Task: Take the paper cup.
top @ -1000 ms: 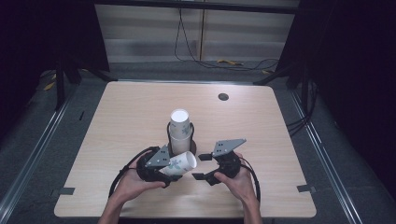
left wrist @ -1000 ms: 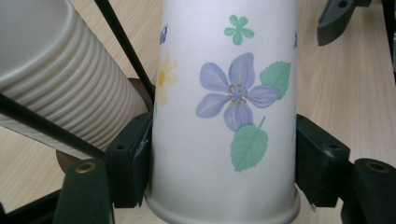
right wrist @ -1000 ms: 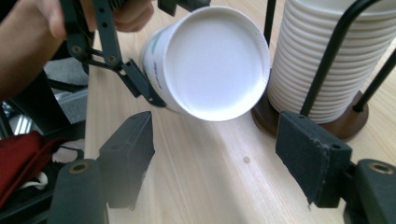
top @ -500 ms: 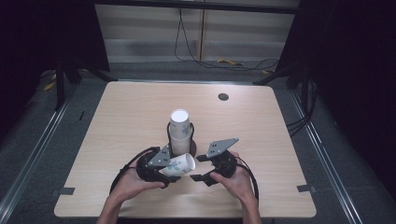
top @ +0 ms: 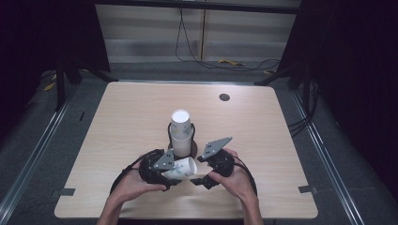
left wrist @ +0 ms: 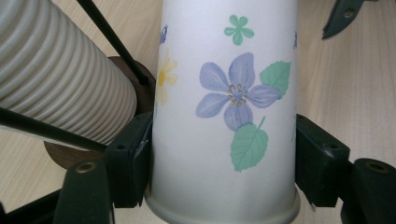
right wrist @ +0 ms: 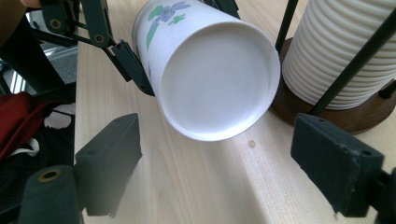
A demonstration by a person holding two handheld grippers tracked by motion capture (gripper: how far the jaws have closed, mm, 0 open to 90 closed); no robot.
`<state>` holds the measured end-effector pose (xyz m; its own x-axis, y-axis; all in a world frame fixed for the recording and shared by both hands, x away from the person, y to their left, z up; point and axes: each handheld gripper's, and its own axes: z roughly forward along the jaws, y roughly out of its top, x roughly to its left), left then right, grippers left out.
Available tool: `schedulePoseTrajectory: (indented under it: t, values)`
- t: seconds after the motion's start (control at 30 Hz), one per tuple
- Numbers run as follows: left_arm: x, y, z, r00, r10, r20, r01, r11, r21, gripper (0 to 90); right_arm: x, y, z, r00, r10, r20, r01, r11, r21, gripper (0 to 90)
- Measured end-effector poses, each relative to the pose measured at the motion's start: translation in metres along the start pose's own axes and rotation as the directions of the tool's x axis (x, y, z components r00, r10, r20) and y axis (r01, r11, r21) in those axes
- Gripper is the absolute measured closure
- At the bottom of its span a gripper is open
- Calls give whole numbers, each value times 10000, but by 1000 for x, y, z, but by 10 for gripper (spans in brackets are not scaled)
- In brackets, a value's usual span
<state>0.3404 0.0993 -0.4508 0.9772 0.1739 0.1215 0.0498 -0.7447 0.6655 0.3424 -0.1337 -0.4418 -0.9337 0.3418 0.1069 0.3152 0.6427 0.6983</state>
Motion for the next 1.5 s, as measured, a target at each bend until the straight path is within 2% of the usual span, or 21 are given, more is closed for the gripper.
schedulePoseTrajectory:
  t: [0.17, 0.3, 0.43, 0.53, 0.57, 0.7, 0.93, 1.03, 1.3, 1.5]
  values:
    - [1, 2, 2, 9999, 149, 46, -149, 9998, 117, 305, -1, 1, 4, 10000, -36, -31, 37, 9995, 323, 211]
    - [1, 2, 2, 9999, 141, -11, -140, 9992, 376, 305, -3, 3, 6, 9990, -31, -440, 57, 9982, 599, 238]
    - [-1, 5, 2, 9991, 423, 15, -424, 9974, 576, 305, -6, 5, 10, 9981, 64, -611, -6, 9955, 943, 263]
    - [-2, 8, 3, 9990, 435, 55, -438, 9976, 538, 305, -8, 5, 12, 9957, 72, -927, 41, 9927, 1206, 275]
    - [-2, 8, 3, 9988, 485, 40, -486, 9974, 527, 305, -7, 6, 12, 9960, 69, -891, 51, 9909, 1344, 279]
    - [-4, 8, 7, 9987, 477, 156, -485, 9971, 592, 304, -8, 6, 11, 9969, -12, -788, 110, 9921, 1247, 279]
    - [-7, 9, 15, 9973, 626, 380, -656, 9943, 841, 304, -7, 8, 10, 9958, -78, -914, 191, 9922, 1235, 279]
    - [-8, 10, 17, 9973, 632, 385, -660, 9949, 768, 303, -5, 9, 13, 9952, -90, -973, 231, 9892, 1446, 277]
    - [-10, 12, 19, 9960, 771, 455, -809, 9929, 876, 304, -5, 13, 17, 9929, -268, -1158, 434, 9887, 1435, 299]
    - [-11, 12, 20, 9955, 831, 456, -866, 9930, 804, 300, -5, 13, 17, 9915, -219, -1286, 402, 9890, 1420, 317]
